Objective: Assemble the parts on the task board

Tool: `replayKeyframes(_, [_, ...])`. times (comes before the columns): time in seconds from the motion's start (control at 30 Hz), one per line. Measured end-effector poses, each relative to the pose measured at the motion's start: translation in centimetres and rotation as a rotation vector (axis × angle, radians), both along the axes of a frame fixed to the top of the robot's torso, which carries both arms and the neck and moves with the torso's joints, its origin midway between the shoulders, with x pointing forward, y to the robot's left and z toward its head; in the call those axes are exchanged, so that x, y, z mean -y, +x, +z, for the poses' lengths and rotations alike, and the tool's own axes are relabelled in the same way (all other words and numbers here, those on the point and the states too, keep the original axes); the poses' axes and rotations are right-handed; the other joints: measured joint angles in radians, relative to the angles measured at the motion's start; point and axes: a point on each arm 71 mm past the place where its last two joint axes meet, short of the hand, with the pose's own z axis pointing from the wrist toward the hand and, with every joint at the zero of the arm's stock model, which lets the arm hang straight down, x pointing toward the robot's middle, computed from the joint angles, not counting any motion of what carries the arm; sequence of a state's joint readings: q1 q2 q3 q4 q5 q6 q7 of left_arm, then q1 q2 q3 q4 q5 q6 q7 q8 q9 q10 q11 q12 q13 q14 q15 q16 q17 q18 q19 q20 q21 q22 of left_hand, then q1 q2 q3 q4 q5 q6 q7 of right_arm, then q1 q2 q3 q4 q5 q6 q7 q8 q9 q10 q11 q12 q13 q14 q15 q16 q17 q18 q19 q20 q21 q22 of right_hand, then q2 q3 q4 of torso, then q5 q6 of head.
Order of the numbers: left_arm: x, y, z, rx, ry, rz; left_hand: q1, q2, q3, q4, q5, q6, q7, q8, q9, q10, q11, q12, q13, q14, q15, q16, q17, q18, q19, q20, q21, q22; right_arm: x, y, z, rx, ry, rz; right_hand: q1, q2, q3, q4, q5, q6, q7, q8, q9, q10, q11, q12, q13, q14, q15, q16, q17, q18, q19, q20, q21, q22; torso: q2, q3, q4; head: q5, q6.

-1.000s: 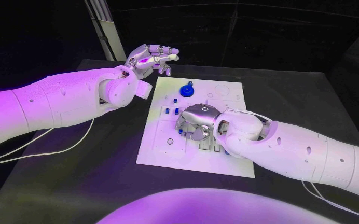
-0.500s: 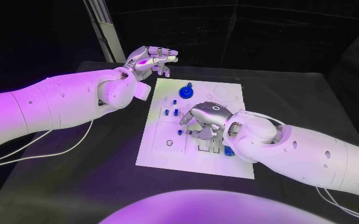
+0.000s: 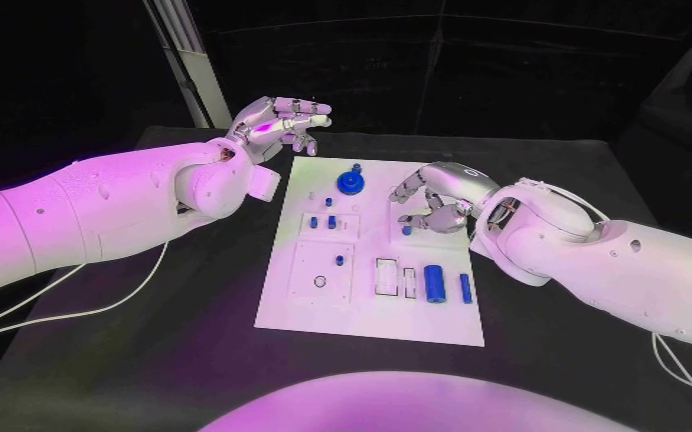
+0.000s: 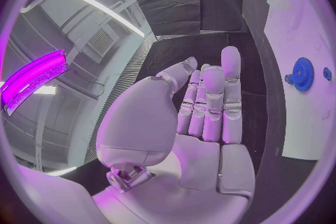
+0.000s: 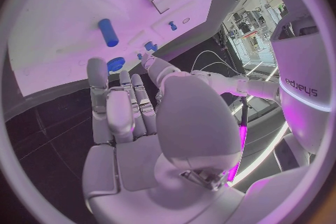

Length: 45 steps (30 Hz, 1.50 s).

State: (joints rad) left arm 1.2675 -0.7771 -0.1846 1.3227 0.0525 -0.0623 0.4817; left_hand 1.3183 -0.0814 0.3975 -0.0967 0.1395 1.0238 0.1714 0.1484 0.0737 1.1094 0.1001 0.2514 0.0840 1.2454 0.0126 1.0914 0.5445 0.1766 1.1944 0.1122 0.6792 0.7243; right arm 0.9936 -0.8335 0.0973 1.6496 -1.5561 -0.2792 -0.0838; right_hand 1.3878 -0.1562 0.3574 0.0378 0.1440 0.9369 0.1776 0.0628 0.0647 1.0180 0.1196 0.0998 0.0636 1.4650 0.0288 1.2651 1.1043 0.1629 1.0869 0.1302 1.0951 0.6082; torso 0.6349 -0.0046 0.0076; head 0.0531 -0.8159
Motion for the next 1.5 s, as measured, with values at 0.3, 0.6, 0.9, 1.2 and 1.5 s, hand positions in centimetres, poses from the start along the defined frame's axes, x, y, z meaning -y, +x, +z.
replayKeyframes(0.3, [0.0,-0.1,-0.2,-0.005,0.0,-0.004,0.0,0.0,0.0,0.0,0.0,0.0,0.0,0.0,0.0,0.0,0.0,0.0,0.0,-0.004,0.004,-0.004,-0.002,0.0,0.0,0.0,0.0,-0.001,1.0,0.6,-0.4,-0.023,-0.08,-0.026,0.0,0.0,-0.033,-0.002,-0.007,0.0,0.0,0.0,0.002,-0.014,0.0,-0.007,0.0,0.0,0.0,-0.01,-0.027,0.0,0.0,0.0,-0.012,-0.023,0.001,0.0002,0.0027,-0.006,0.005])
replayKeyframes(0.6, [0.1,-0.1,-0.2,-0.008,0.001,-0.006,0.0,0.0,0.0,0.0,0.0,0.0,0.0,0.003,0.0,0.0,0.0,0.0,0.0,-0.004,0.004,-0.004,-0.002,0.0,0.0,0.0,0.0,-0.001,0.3,0.4,-0.9,-0.061,-0.164,-0.005,0.015,0.015,-0.052,0.0,-0.007,0.009,-0.009,0.0,0.002,0.01,-0.009,0.008,0.001,0.0,0.0,-0.014,-0.04,0.0,0.0,0.0,-0.019,-0.034,0.002,-0.0005,0.0028,-0.009,0.005])
replayKeyframes(0.9, [0.0,-0.1,-0.3,-0.01,0.002,-0.006,0.0,0.0,0.0,0.0,0.0,0.0,0.0,0.003,0.0,0.0,0.0,0.0,0.0,-0.004,0.004,-0.004,-0.002,0.0,0.0,0.0,0.0,-0.001,0.2,0.5,-1.4,-0.086,-0.22,-0.002,0.037,0.047,-0.047,-0.001,-0.005,0.04,-0.01,0.006,0.005,0.046,-0.013,0.018,0.001,0.004,-0.004,-0.014,-0.041,0.0,0.005,-0.005,-0.023,-0.032,0.003,-0.0007,0.0028,-0.011,0.002])
replayKeyframes(1.2, [0.0,-0.1,-0.3,-0.012,0.003,-0.006,0.0,0.0,0.0,0.0,0.0,0.0,0.0,0.003,0.0,0.0,0.0,0.0,0.0,-0.004,0.004,-0.004,-0.002,0.0,0.0,0.0,0.0,-0.001,-0.1,0.8,-1.6,-0.088,-0.236,-0.001,0.041,0.062,-0.004,0.006,-0.018,0.09,-0.014,0.018,0.008,0.104,-0.025,0.029,0.001,0.0,-0.015,0.001,-0.026,0.0,0.018,-0.018,-0.011,-0.009,0.002,-0.0006,0.0028,-0.01,-0.001])
replayKeyframes(1.5, [0.0,-0.1,-0.3,-0.013,0.003,-0.007,0.0,0.0,0.0,0.0,0.0,0.0,0.0,0.003,0.0,0.0,0.0,0.0,0.0,-0.004,0.004,-0.004,-0.002,0.0,0.0,0.0,0.0,-0.001,-0.3,1.0,-1.7,-0.084,-0.238,-0.004,0.041,0.062,0.007,0.014,-0.03,0.106,-0.012,0.018,0.008,0.124,-0.027,0.032,0.001,0.0,-0.015,0.007,-0.021,0.0,0.025,-0.018,-0.007,0.001,0.002,-0.0002,0.0021,-0.011,-0.006])
